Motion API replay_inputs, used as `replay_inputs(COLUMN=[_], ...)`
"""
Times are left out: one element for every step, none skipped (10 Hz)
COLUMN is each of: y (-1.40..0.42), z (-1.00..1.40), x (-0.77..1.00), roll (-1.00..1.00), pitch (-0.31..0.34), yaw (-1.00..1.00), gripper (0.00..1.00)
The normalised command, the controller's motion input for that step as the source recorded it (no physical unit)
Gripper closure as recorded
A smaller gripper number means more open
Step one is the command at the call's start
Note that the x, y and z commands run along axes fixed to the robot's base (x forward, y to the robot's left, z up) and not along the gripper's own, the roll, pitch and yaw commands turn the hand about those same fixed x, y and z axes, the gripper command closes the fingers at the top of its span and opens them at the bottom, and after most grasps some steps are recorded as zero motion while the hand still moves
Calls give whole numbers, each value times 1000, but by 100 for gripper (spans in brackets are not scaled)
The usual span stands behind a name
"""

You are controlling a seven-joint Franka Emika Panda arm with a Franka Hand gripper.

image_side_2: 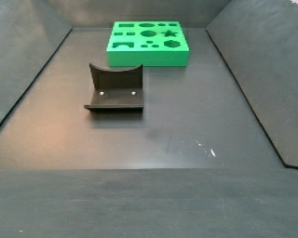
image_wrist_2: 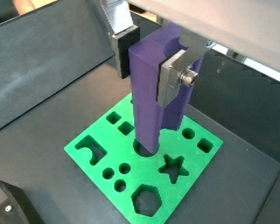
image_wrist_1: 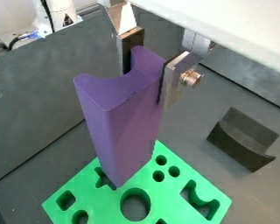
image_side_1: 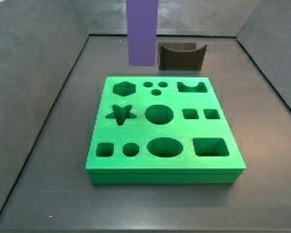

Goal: Insert the arch object.

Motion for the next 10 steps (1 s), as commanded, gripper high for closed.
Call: replay_inputs(y=[0, 0, 11, 11, 0, 26, 11, 51, 134, 229], z=[0, -140, -266, -320, -200, -411, -440, -357, -200, -54], x=[277, 91, 106, 180, 420, 500, 531, 557, 586, 626], roll=[0, 47, 106, 144, 90, 196, 237, 223, 187, 119], pitch=[0, -10, -20, -19, -11, -19, -1, -3, -7, -19], yaw=[-777, -954, -954, -906, -714, -663, -651, -637, -617, -569], gripper=[100, 100, 100, 100, 100, 100, 100, 100, 100, 100])
